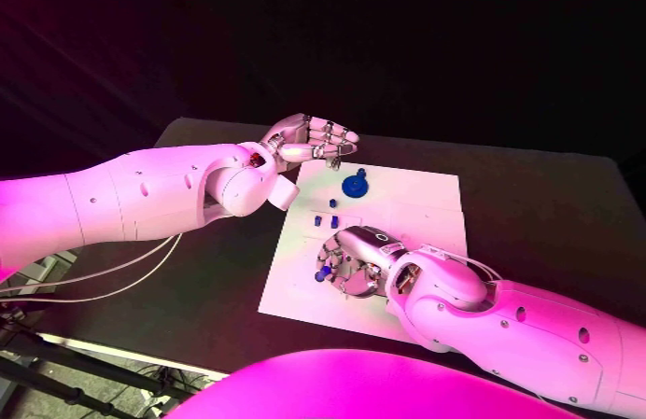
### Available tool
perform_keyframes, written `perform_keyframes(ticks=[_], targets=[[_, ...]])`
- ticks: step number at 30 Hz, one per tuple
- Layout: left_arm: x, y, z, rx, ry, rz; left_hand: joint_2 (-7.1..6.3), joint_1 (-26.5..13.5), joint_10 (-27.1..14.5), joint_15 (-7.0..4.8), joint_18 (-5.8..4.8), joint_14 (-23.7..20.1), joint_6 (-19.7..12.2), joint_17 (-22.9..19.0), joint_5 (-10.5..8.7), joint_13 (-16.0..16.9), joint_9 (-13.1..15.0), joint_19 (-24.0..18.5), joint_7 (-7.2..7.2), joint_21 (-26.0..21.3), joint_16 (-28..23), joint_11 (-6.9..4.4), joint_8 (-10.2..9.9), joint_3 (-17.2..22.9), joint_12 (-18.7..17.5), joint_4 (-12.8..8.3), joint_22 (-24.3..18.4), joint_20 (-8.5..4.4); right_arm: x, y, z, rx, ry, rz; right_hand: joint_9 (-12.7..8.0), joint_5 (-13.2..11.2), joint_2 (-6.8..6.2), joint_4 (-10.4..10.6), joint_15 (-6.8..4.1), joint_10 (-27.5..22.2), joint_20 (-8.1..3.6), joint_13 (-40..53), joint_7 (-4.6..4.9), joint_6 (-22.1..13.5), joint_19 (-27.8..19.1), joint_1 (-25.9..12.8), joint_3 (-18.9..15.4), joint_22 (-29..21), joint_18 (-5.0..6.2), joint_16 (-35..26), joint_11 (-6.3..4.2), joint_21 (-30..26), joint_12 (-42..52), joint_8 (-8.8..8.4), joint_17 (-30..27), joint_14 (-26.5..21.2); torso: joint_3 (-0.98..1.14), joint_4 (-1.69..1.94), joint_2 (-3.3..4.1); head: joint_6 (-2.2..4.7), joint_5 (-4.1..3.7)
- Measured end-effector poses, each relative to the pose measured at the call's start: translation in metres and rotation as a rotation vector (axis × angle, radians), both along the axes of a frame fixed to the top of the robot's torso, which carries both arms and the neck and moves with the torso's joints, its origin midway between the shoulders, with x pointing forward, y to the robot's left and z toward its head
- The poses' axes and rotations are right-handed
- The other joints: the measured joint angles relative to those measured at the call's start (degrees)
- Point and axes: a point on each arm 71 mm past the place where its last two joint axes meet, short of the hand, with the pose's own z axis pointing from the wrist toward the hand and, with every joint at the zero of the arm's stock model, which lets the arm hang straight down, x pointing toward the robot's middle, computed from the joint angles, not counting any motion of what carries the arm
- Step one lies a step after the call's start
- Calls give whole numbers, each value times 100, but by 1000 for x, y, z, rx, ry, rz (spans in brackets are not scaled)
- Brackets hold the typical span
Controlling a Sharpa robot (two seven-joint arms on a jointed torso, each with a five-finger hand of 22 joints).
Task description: Assemble the parts on the task board
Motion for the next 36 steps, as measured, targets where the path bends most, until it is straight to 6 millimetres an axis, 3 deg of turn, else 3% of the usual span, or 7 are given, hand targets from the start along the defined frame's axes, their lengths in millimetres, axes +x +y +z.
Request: perform_keyframes(ticks=[2, 4, 7, 14, 23, 34, 36], targets=[[0, 0, 0, 0, 0, 0, 0, 0, 0, 0, 0, 0, 0, 0, 0, 0, 0, 0, 0, 0, 0, 0, 0, 0, 0, 0, 0, 0, -1, 2, -1, -3, -2, 4, 2, 94, -10, -39, 0, -66, 2, 15, 72, -81, -45, -134, -41, -31, -1, 0, 56, -71, -35, 14, -33, 0, 0, 0, -1, 0, -3], [0, 0, 0, 0, 0, -1, 0, 0, 0, 0, 0, 0, 0, 0, 0, 0, 0, 0, 0, 0, 0, 0, 0, 0, 0, 0, 0, 0, -1, 3, -2, -5, -2, 6, 373, 124, -30, -25, 0, -184, 30, 24, 109, -238, -73, -270, -118, -55, -1, -22, 84, -124, -77, 22, -57, 0, 0, 0, -1, 0, -8], [0, -1, 0, -1, 0, -2, 0, 0, 0, 0, 0, 0, 0, 0, 0, 0, 0, 0, 0, 0, 0, 0, 0, 0, 0, 0, 0, 0, -2, 5, -3, -7, -4, 9, 522, 156, -108, 12, 56, -313, 61, 31, 149, -407, -104, -400, -220, -91, -1, -22, 139, -200, -87, -97, -85, 10, 0, 2, -1, 0, -18], [0, -1, 0, 0, 1, -2, 2, -2, -2, 3, 0, -3, 0, -2, 0, 1, 0, 0, 0, 0, 0, -2, 0, 0, 0, 0, 0, 0, -3, 4, -5, -10, -7, 6, 358, 133, -339, 45, 65, -410, 70, 104, 134, -842, -112, -518, -450, -108, 0, -22, 141, -247, -52, -445, -91, 0, 0, 1, -4, 0, -29], [0, -1, 0, 0, 3, -4, 31, -31, -21, 21, 1, -21, 0, -11, 0, 7, 0, 0, 0, 0, 0, -21, 0, 0, 0, 0, 0, 0, -4, -3, -3, 3, -15, -11, 268, 133, -389, 44, 64, -418, 70, 166, 132, -1104, -112, -467, -529, -108, 0, -22, 109, -276, 35, -625, -91, 0, 0, -3, -7, 0, -41], [0, 0, -1, 0, 6, -8, 31, -31, -21, 21, 1, -21, 0, -11, 0, 7, -5, 0, 0, 0, 0, -21, 0, 0, 0, 0, -5, 0, -4, -37, 18, 59, -47, -62, 139, 180, -427, 63, 18, -489, 70, 286, 29, -1532, -112, -428, -818, -165, 0, -59, 39, -421, 234, -920, -189, 1, 3, -11, -18, 0, -118], [0, 0, -1, 1, 6, -7, 31, -31, -21, 21, 0, -21, 0, -11, 0, 6, -5, 0, 0, 0, 0, -21, 0, 0, 0, 0, -5, 0, 1, -53, 27, 71, -61, -91, 148, 180, -425, 91, 18, -426, 42, 339, 81, -1433, -132, -426, -903, -186, 0, -92, 15, -475, 349, -886, -252, 1, 3, -11, -19, 0, -173]])
